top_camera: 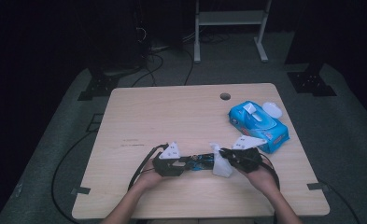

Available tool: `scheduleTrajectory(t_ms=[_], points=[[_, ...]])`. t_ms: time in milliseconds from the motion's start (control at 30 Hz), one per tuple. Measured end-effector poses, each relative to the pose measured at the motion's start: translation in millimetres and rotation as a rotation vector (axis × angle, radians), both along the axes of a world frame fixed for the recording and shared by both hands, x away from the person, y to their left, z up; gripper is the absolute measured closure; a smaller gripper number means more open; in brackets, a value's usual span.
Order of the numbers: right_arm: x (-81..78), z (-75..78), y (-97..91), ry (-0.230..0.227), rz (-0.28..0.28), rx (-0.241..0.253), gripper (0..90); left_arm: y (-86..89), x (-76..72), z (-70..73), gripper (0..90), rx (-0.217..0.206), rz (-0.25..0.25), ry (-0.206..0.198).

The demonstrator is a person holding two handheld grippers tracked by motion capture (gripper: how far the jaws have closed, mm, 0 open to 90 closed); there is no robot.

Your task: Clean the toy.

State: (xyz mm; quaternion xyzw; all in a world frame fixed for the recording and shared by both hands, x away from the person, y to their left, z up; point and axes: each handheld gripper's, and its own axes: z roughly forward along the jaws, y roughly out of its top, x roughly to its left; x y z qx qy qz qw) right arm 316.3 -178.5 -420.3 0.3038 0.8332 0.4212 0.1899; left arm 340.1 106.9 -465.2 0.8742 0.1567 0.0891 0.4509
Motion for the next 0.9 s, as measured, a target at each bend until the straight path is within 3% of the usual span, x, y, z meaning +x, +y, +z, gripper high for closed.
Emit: scheduleTrajectory(t_ms=[233, 400, 500, 633, 800, 900], points=[[4.2, 0.3, 54.4, -0.002, 0.119, -0.015, 83.9, 0.6, -1.0, 0.2, 67.4, 0.003, -0.017, -0.002], [4.3, 0.0, 71.4, -0.004, 0.147, -0.041, 83.9, 1.3, -1.8, 0.8, 68.3, 0.012, -0.022, -0.004], [4.6, 0.2, 61.0, 0.0, 0.134, -0.048, 83.9, 0.7, -2.8, 0.7, 69.4, 0.013, -0.026, -0.004], [6.5, 0.1, 31.2, 0.018, 0.072, -0.038, 83.9, 1.1, -1.8, 0.6, 69.6, 0.007, -0.025, -0.001], [10.3, 0.3, -6.0, 0.078, 0.015, 0.018, 83.9, 1.6, -0.7, -0.1, 69.5, 0.0, -0.022, 0.004], [11.0, -1.4, -15.5, 0.112, 0.006, 0.055, 83.7, 1.3, -0.5, -0.1, 68.9, 0.0, -0.006, 0.006]])
